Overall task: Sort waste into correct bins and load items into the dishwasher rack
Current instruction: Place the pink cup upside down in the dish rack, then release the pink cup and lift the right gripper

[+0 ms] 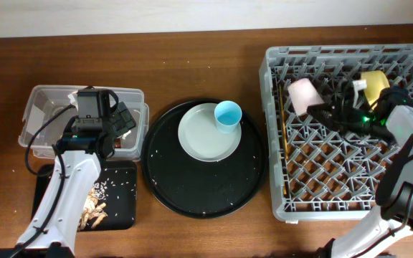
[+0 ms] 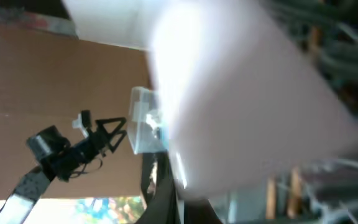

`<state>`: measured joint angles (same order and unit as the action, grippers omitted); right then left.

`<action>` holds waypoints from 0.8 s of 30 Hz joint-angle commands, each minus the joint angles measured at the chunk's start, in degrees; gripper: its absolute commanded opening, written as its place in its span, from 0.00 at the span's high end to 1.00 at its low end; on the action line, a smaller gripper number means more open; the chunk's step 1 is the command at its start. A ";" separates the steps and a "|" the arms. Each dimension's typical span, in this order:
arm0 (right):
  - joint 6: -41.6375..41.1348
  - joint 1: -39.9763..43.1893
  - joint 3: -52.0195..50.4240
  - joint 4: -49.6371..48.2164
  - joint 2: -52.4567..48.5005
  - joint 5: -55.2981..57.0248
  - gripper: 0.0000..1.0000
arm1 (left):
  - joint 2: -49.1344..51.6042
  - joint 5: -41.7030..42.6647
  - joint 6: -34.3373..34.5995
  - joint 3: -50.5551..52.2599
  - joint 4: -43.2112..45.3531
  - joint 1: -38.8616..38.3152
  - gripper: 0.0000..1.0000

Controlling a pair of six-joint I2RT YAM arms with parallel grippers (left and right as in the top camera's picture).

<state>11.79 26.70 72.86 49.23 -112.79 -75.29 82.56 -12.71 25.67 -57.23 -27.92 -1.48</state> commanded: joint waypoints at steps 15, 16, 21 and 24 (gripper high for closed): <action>-2.58 -12.68 6.23 4.79 22.40 44.41 0.85 | -0.17 -0.61 -0.94 -0.15 0.02 0.26 0.01; -3.72 -14.67 6.23 3.50 21.49 49.09 0.89 | -0.17 -0.61 -0.94 -0.15 0.02 0.26 0.01; -4.02 -16.90 6.21 -1.07 14.45 54.93 0.90 | -0.17 -0.61 -0.94 -0.15 0.02 0.26 0.01; -9.92 -16.87 6.23 4.07 12.63 63.67 0.92 | -0.17 -0.61 -0.94 -0.15 0.02 0.26 0.01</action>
<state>5.72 10.02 78.54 51.68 -99.53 -19.68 82.56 -12.71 25.67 -57.23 -27.94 -1.48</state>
